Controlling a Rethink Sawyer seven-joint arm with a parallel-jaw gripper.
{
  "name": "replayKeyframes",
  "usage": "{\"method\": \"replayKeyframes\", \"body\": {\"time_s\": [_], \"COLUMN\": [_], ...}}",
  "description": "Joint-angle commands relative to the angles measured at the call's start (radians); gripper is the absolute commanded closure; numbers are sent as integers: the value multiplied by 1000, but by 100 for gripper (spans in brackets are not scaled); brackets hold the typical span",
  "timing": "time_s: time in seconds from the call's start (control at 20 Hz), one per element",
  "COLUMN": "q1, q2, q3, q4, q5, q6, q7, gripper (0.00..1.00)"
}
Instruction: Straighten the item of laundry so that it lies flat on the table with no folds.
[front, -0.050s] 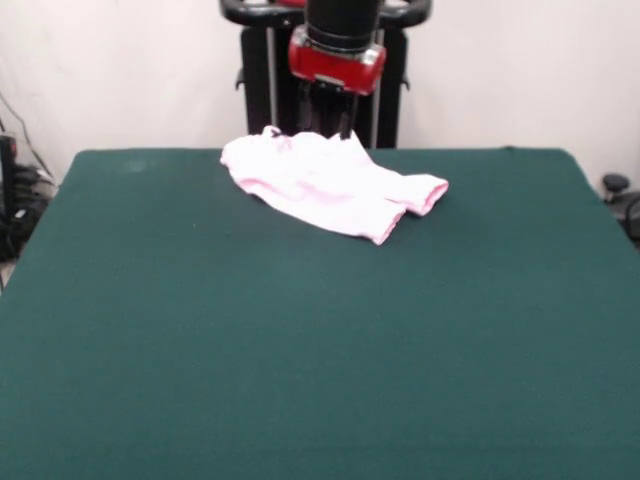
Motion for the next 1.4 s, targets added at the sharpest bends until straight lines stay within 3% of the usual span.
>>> {"method": "replayKeyframes", "body": {"time_s": [0.05,0.35,0.55,0.6,0.8,1.25,1.4], "q1": [68,127,155,155,217,220,173], "q2": [115,218,242,243,254,281,303], "q3": [28,-2,-31,-27,-94,-77,-8], "q4": [-136,-157,-165,-160,-177,-171,-159], "q5": [113,191,229,247,309,330,312], "q6": [-130,-251,-290,-301,-264,-211,-214], "q7": [286,304,276,258,268,217,203], "gripper": [0,0,0,100,100,100,100]}}
